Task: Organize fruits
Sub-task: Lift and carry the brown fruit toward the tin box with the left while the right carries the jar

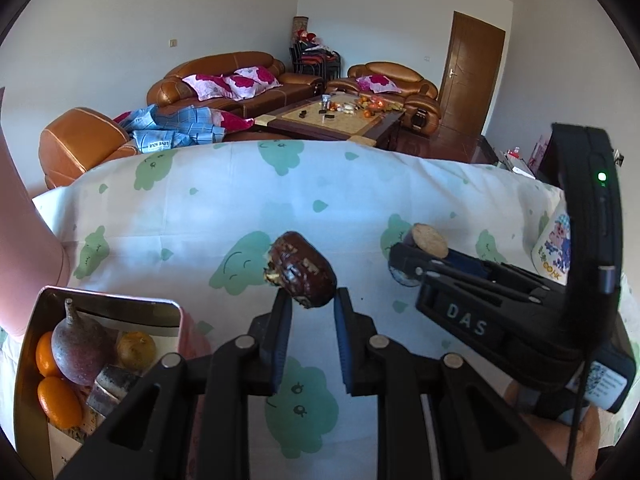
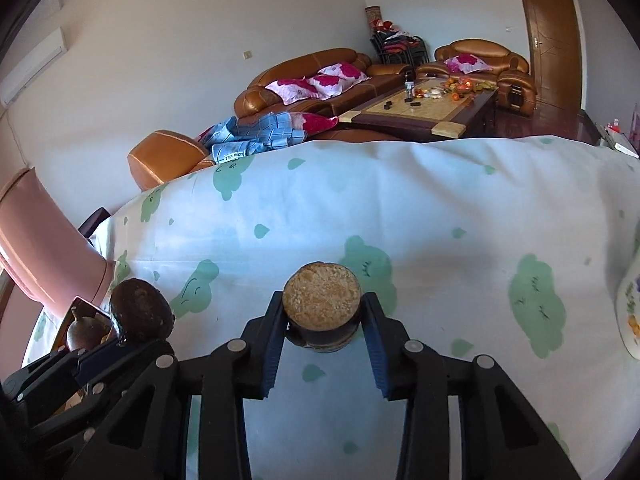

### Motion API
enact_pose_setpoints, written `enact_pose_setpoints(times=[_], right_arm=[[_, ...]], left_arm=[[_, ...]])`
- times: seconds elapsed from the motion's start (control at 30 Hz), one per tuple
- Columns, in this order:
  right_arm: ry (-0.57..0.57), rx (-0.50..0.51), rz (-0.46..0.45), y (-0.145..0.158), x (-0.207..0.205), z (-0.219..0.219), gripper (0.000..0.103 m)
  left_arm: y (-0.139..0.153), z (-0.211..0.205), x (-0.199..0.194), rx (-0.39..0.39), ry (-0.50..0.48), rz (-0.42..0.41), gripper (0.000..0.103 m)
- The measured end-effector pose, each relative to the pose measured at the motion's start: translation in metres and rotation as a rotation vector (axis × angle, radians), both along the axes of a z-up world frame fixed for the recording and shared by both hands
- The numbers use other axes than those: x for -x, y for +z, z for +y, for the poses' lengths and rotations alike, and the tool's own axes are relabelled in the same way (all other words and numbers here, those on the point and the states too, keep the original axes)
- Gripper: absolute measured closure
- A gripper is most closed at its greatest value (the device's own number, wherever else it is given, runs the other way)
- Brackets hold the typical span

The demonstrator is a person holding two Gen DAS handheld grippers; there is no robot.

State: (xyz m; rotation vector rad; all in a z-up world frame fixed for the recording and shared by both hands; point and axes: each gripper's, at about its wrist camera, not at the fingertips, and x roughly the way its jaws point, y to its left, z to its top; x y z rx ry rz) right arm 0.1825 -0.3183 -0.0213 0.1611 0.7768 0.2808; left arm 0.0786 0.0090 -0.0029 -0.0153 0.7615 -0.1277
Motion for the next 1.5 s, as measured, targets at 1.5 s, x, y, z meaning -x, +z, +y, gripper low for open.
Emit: enact_pose_setpoints(times=[1.5], right_arm=[[-0.183, 0.148, -0.263, 0.028, 0.197, -0.012, 0.063]], left_arm=[[-0.004, 0.005, 0.128, -0.030, 0.014, -0.158, 0.081]])
